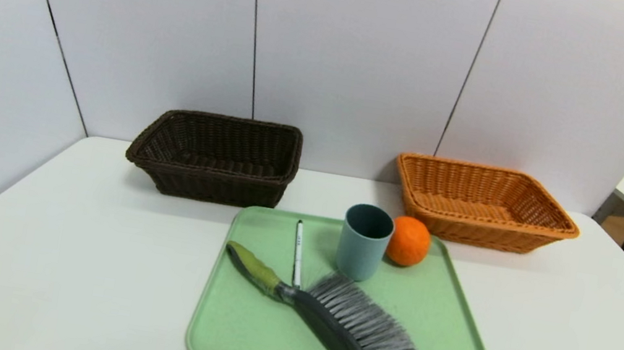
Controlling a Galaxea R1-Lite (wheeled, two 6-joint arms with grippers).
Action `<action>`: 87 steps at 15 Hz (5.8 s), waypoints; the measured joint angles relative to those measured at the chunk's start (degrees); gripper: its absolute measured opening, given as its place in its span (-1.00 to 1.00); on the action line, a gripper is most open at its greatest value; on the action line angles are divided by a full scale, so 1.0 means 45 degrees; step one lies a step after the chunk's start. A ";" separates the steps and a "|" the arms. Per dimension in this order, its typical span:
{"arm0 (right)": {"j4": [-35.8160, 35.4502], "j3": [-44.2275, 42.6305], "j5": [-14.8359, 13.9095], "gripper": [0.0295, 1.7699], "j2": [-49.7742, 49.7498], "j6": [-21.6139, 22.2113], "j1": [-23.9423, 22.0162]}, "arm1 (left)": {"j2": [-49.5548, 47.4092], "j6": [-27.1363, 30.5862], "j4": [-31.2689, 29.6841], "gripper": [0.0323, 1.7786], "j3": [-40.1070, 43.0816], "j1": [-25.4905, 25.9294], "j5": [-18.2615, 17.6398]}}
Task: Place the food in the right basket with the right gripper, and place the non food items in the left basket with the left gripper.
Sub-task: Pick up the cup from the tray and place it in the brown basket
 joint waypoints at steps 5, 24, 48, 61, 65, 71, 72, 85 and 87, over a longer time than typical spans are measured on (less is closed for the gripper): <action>0.0116 -0.0046 -0.0003 0.92 0.0065 -0.0141 0.0005 | 0.0000 0.0282 0.0228 0.90 0.0000 -0.0005 -0.0054; 0.1972 -1.8370 0.2178 0.92 1.4214 0.0054 0.1479 | 1.0693 0.0423 0.1978 0.90 -1.1730 -0.0255 -0.1428; 0.7528 -1.5834 -0.3384 0.92 1.9426 0.8747 1.0581 | 1.2982 -0.1222 0.1785 0.90 -1.0248 -0.4391 0.1653; -0.3736 -0.9769 -0.5494 0.92 2.0152 0.3040 1.2052 | 1.2941 -0.1224 0.1780 0.90 -1.0227 -0.4429 0.1658; -0.4017 -0.9194 -0.5516 0.92 2.0188 0.2836 1.2047 | 1.2971 -0.1241 0.1785 0.90 -1.0235 -0.4454 0.1653; -0.5033 -0.8127 -0.5516 0.92 2.0109 0.2836 1.2023 | 1.2936 -0.1241 0.1785 0.90 -1.0113 -0.4459 0.1653; -0.5567 -0.7951 -0.5513 0.92 2.0193 0.2826 1.2023 | 1.2927 -0.1241 0.1780 0.90 -1.0056 -0.4464 0.1658; -0.9007 -0.7244 -0.5470 0.92 2.1504 0.2517 1.2023 | 1.2499 -0.1222 0.1799 0.90 -0.9836 -0.4643 0.1536; -0.9078 -0.7312 -0.5464 0.92 2.1724 0.2495 1.1949 | 1.2426 -0.1222 0.1799 0.90 -0.9804 -0.4654 0.1528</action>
